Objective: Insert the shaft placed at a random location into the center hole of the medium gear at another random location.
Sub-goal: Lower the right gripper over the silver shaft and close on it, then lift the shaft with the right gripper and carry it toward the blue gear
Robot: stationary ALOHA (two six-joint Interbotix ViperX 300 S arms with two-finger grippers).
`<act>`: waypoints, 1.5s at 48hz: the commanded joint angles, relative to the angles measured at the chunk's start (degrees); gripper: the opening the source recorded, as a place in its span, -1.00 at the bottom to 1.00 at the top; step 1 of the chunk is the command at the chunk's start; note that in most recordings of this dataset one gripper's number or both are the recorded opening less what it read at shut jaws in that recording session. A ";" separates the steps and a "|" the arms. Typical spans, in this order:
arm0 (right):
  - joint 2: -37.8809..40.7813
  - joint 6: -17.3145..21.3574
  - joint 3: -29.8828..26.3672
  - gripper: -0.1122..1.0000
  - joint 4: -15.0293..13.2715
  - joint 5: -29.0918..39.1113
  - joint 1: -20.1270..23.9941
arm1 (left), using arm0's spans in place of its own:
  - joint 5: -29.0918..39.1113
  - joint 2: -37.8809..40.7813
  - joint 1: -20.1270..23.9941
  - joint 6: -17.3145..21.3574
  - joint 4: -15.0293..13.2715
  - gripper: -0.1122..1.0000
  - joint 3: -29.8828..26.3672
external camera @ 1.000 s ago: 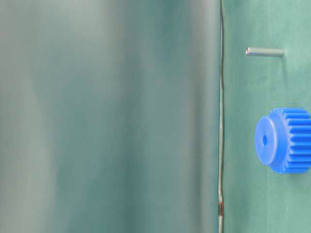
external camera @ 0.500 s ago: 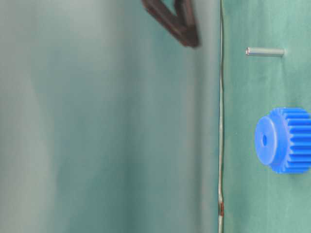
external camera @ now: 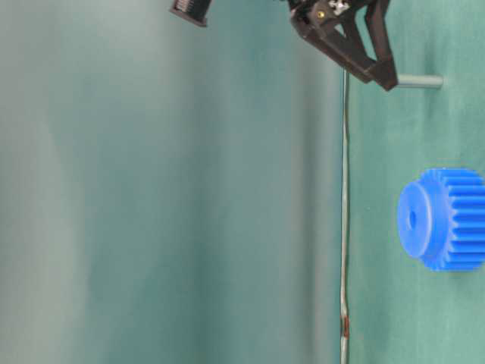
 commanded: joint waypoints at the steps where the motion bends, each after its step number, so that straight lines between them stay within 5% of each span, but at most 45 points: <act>1: -0.09 -1.05 -0.62 0.63 0.18 -1.49 -0.26 | -0.18 0.44 -0.09 0.00 0.18 -0.80 -1.32; 12: 0.00 -1.23 -0.35 0.38 -0.09 -1.14 -0.26 | -0.09 0.35 -0.09 0.00 0.18 -0.80 -1.32; 24: 0.00 -1.41 -0.09 -0.56 -1.05 -0.44 -0.26 | 0.26 0.35 -0.09 0.00 0.18 -0.80 -1.32; 45: -1.05 -1.32 -1.23 -0.56 -1.14 0.44 -0.26 | 0.70 0.35 -0.09 0.00 0.18 -0.80 -1.32; 62: -11.78 -1.14 -5.71 -0.56 -1.14 15.73 -0.26 | 0.70 0.26 -0.09 -0.09 0.18 -0.80 -1.41; 72: -14.15 -0.97 -5.71 -0.56 -1.14 17.75 -0.26 | 0.70 0.26 -0.09 -0.09 0.18 -0.80 -1.41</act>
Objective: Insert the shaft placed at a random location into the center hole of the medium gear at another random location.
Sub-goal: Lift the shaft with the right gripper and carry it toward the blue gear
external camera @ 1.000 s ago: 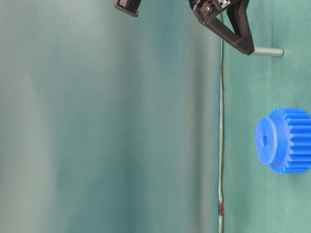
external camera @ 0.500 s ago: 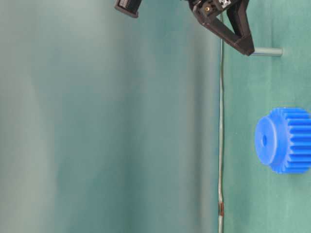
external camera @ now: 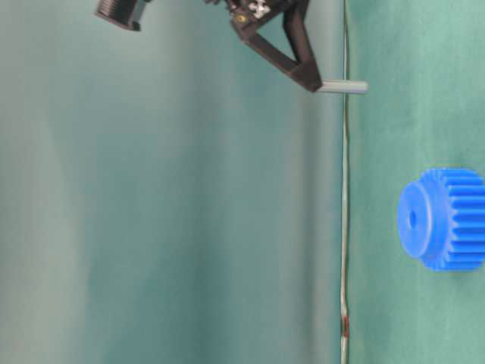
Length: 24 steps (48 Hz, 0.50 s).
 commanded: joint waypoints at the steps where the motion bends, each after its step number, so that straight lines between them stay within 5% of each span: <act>1: -1.05 -0.53 -1.05 -0.56 0.00 0.18 -0.18 | -0.26 0.35 -0.09 -0.09 0.09 -0.80 -1.49; 24: 1.58 -0.18 -3.52 -0.56 0.09 -0.88 1.58 | -0.26 0.44 0.00 -0.09 0.09 -0.80 -1.49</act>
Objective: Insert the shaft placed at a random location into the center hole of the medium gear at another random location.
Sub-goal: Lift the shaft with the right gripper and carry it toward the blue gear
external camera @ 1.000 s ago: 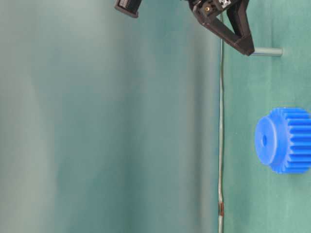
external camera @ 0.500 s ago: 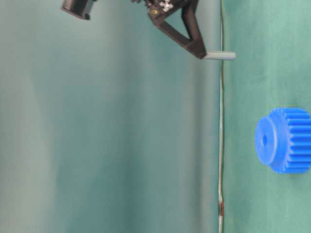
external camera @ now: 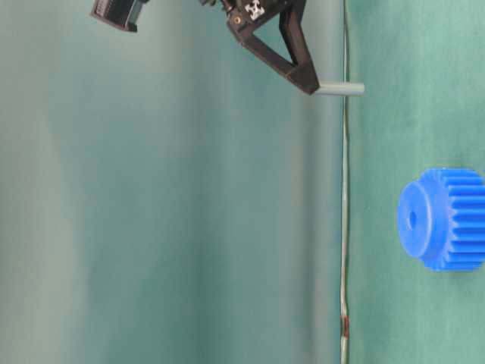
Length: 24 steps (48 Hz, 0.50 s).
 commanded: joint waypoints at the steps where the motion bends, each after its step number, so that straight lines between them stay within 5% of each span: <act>1: 0.88 -0.18 -2.90 -0.56 0.09 -1.05 1.23 | -0.26 0.44 -0.09 -0.09 0.09 -0.80 -1.49; 24: 11.16 -0.44 -15.82 -0.56 0.00 -0.70 7.12 | -0.26 0.44 -0.09 -0.09 0.09 -0.80 -1.49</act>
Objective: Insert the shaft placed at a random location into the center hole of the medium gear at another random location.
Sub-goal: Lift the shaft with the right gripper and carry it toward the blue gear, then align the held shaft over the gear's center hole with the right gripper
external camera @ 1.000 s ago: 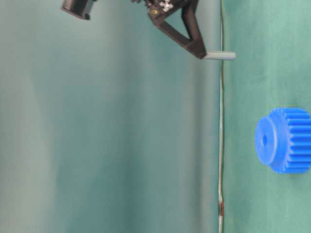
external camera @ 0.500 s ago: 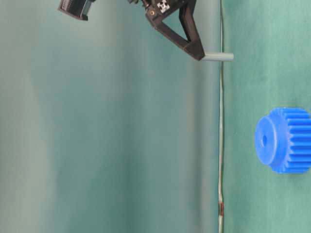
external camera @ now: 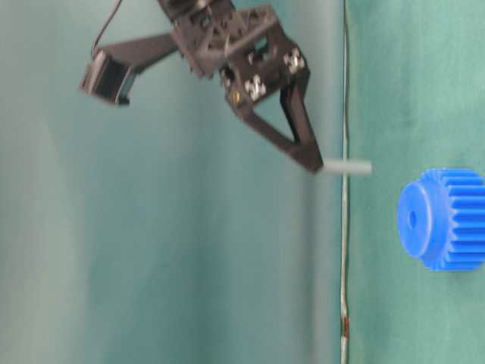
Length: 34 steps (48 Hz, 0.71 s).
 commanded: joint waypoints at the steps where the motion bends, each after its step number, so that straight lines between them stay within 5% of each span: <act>1: 0.44 -0.44 -3.78 -0.56 0.18 -0.53 0.70 | -0.35 0.35 -0.09 -0.09 0.09 -0.80 -1.49; 34: 6.86 -0.53 -8.26 -0.56 0.18 -0.79 1.93 | -0.26 0.35 -0.09 -0.09 0.09 -0.80 -1.41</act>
